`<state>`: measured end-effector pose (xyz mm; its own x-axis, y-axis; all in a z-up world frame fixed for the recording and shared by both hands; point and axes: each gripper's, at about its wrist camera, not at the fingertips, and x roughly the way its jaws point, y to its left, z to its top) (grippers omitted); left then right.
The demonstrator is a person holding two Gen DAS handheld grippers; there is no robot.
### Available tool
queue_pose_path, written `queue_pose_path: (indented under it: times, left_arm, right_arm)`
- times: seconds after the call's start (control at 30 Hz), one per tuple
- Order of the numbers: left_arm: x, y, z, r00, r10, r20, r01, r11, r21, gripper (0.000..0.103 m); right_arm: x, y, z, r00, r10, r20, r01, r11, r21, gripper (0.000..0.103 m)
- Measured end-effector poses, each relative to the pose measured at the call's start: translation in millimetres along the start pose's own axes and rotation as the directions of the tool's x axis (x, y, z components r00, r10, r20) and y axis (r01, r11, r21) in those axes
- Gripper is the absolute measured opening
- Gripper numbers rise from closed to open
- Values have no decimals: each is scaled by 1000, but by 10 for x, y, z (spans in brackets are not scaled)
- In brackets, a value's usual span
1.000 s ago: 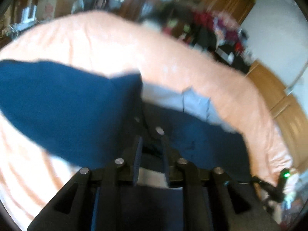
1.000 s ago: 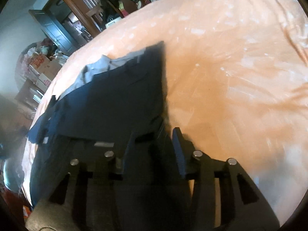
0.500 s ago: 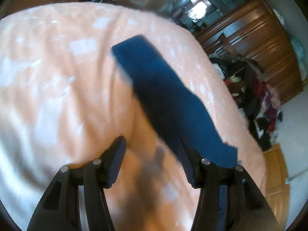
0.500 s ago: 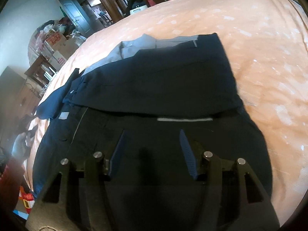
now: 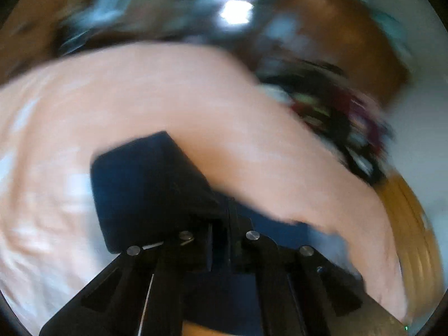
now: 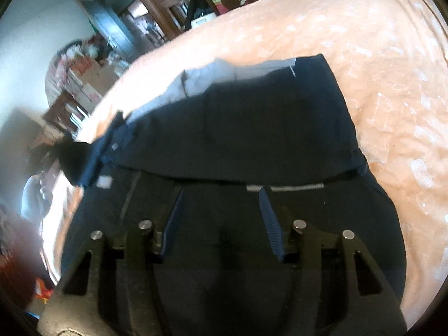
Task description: Fold small clothes
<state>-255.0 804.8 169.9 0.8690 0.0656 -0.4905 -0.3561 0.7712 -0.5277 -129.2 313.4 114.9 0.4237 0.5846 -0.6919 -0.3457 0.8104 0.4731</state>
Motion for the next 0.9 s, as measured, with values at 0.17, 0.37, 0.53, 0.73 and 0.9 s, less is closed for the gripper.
queue_pose_path:
  times: [0.17,0.37,0.53,0.73,0.9]
  left_arm:
    - [438,-1742,-786,921,-327,-211,366,913,180,51]
    - [693,-1763,-1561,870,-277,-409,367,916,161,48]
    - [302,-925,-1465,945,-173,-279,201,976,78,48]
    - [275,67,-1514,960,-212,-181,169,960,-225,37]
    - [384,27,-1582,959,-206,-194,161,961,-225,34]
  right_arm:
    - [-79,-89,106,998,43,39,-45,998,46,54]
    - [29,-202,196,991,134,15,-135,987,84,54]
    - [523,-148,512,949,310,-63,-296,941,164,54]
    - [1351,184,753,928,292,-230,-261,953,155,53]
    - [1634,292,800,938,230,-258,-199,970,142,48]
